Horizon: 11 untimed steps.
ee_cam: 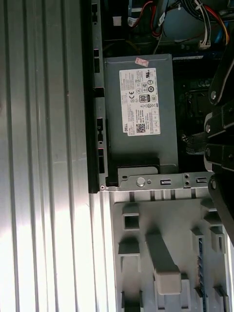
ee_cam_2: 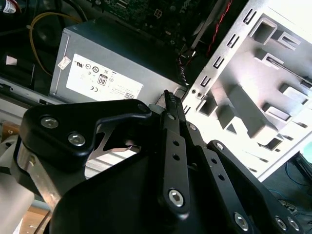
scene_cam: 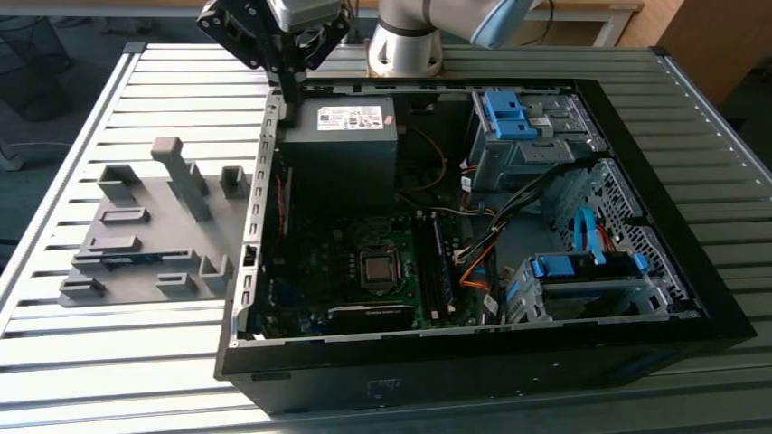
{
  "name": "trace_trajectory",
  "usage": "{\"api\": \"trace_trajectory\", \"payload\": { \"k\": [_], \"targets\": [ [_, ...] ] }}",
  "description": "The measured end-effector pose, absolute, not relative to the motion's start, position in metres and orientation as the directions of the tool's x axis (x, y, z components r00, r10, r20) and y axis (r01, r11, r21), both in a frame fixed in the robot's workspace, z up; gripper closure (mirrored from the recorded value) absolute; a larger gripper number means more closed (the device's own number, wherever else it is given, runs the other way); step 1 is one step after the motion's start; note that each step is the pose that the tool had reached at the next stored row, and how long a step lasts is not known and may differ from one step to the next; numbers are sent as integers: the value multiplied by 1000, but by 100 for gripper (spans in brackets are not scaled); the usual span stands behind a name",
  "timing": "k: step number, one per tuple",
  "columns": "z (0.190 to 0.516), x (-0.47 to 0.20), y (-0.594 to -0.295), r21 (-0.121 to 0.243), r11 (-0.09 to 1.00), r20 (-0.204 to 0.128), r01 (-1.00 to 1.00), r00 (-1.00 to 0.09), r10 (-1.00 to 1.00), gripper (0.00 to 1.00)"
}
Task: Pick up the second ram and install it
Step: 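Reach for the second ram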
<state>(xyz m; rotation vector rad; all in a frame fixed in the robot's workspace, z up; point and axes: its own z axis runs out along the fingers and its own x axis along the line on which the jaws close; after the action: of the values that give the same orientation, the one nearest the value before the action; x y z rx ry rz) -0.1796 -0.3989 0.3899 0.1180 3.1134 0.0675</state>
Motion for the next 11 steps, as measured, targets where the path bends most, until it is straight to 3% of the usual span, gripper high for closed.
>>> {"api": "trace_trajectory", "payload": {
  "k": [11],
  "targets": [
    [389, -185, -399, 44, 996, -23, 75, -997, 76, 89]
  ]
}}
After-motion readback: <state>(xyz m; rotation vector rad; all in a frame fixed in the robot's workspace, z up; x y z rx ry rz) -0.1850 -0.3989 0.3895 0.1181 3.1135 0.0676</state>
